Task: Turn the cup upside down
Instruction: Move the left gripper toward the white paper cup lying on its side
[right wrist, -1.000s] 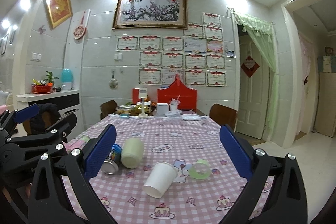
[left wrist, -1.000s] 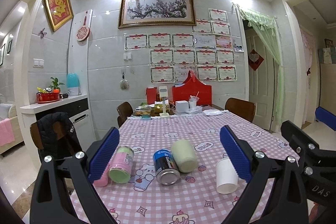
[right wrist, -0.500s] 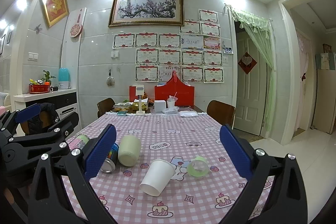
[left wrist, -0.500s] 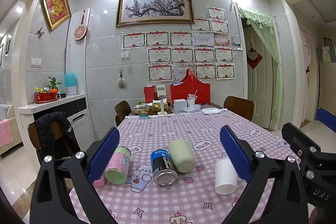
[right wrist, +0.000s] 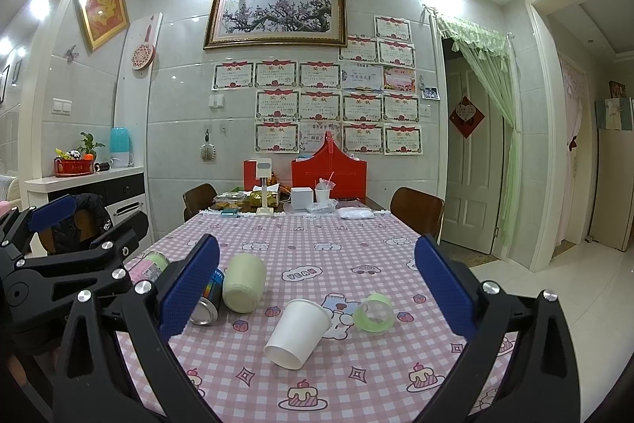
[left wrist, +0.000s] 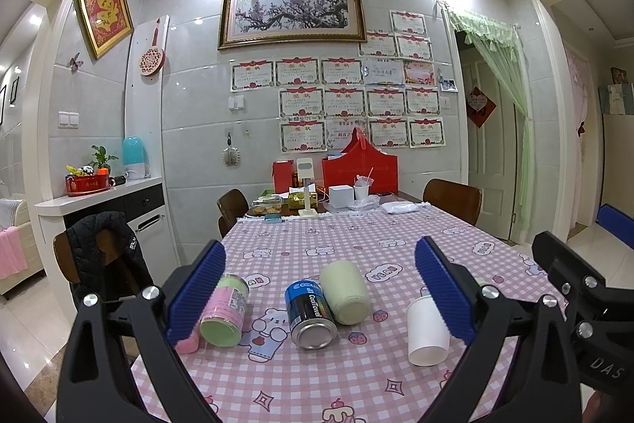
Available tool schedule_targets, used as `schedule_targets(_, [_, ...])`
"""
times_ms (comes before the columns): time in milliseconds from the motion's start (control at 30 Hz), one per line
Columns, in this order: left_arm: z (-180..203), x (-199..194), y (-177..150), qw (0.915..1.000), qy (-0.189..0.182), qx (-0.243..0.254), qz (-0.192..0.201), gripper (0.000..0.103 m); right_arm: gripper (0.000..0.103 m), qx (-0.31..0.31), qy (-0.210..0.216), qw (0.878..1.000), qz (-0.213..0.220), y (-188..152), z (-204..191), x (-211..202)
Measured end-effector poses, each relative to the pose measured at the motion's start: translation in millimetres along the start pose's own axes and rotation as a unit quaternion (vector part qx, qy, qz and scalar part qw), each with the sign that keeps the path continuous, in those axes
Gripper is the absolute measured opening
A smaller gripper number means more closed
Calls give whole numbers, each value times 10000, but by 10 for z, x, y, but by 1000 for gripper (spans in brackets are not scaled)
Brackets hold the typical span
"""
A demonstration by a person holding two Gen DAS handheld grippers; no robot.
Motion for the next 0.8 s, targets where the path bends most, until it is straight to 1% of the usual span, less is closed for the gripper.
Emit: schedule_targets(800, [51, 86, -78, 9999, -10, 85, -115, 95, 95, 18, -17, 10000, -79, -45, 0, 47])
Point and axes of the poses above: each gripper's, at about its wrist camera, not at the fingertips, and x roughly the way its jaws point, z to its right, y to its top, the point moved 4 cm from there along x, roughly the way its jaws point, and after that the axes turned 3 degrees about x, right-handed, at the moved point
